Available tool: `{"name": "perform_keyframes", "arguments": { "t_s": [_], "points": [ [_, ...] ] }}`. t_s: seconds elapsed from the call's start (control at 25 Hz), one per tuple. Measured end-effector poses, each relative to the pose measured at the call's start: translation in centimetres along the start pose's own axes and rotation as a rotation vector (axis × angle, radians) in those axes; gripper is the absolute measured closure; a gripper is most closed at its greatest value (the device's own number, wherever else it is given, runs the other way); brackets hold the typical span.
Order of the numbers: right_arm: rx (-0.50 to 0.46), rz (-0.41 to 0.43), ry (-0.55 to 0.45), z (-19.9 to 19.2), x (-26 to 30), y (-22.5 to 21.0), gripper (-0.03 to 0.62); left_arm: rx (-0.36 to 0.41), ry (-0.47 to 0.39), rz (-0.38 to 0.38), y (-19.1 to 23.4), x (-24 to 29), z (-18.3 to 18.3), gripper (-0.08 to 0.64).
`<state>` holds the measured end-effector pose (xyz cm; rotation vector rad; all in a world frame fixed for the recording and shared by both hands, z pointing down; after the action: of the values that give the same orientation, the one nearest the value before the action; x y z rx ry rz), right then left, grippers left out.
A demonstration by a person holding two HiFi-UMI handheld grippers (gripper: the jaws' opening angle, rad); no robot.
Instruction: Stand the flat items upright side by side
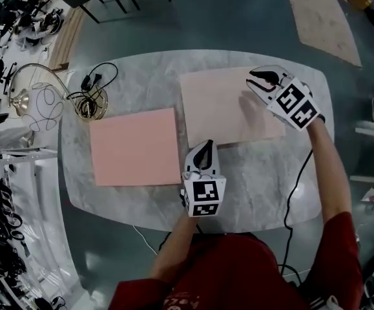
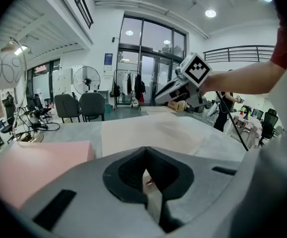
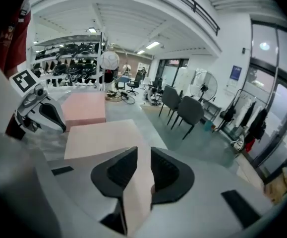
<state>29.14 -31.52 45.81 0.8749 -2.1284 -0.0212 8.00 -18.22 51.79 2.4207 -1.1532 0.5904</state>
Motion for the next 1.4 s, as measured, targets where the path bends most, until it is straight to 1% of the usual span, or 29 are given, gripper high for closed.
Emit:
{"name": "perform_keyframes", "arguments": {
  "t_s": [0.08,0.2,0.24,0.4,0.44,0.52,0.68,0.84,0.92,1.0,1.24,1.4],
  "points": [
    [-0.012,0.098,0.051,-0.2,2.2,-0.8,0.468,-0.014,0.017,-0.003,0.3,0.6,-0.4,0.554],
    [-0.025,0.237,0.122,-0.4,5.2,-1.9,0.411,-0.039,0.041,-0.007,0.6,1.2,-1.1,0.554],
    [-0.021,0.276,0.138,-0.4,6.1,-2.2,0.405,-0.047,0.052,-0.008,0.7,1.4,-1.3,0.555],
    [-0.018,0.397,0.215,-0.6,9.6,-3.0,0.350,-0.074,0.082,-0.010,1.2,2.1,-2.2,0.555],
    [-0.016,0.425,0.233,-0.6,10.4,-3.2,0.325,-0.079,0.083,-0.008,1.4,2.2,-2.3,0.554],
    [0.003,0.486,0.268,-0.8,11.8,-3.6,0.298,-0.087,0.079,-0.009,1.6,2.3,-2.5,0.555],
    [0.035,0.605,0.344,-0.9,14.0,-4.0,0.276,-0.100,0.084,-0.001,2.0,2.4,-2.7,0.555],
    [0.096,0.697,0.403,-1.4,15.1,-4.0,0.276,-0.113,0.100,0.020,2.1,2.7,-2.4,0.555],
    [0.135,0.731,0.415,-1.7,15.3,-3.9,0.290,-0.110,0.113,0.026,2.0,2.9,-2.2,0.555],
    [0.161,0.744,0.414,-2.0,15.1,-4.1,0.291,-0.094,0.112,0.021,1.6,3.3,-2.3,0.555],
    [0.159,0.711,0.412,-1.6,13.8,-4.0,0.304,-0.106,0.120,0.032,1.2,3.2,-2.4,0.555],
    [0.148,0.674,0.391,-1.1,11.6,-3.6,0.311,-0.100,0.105,0.049,0.9,2.6,-2.8,0.555]
  ]
}}
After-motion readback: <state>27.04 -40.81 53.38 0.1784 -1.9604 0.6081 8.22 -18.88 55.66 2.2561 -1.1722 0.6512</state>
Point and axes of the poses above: the fingertips, and each gripper's own axes: x forward along the fingers, y to its left, z out of its top, the point moved 8 cm from there along -x, backward along the fingers, and after that the axes turned 5 degrees about -x, right-handed, at the moved point
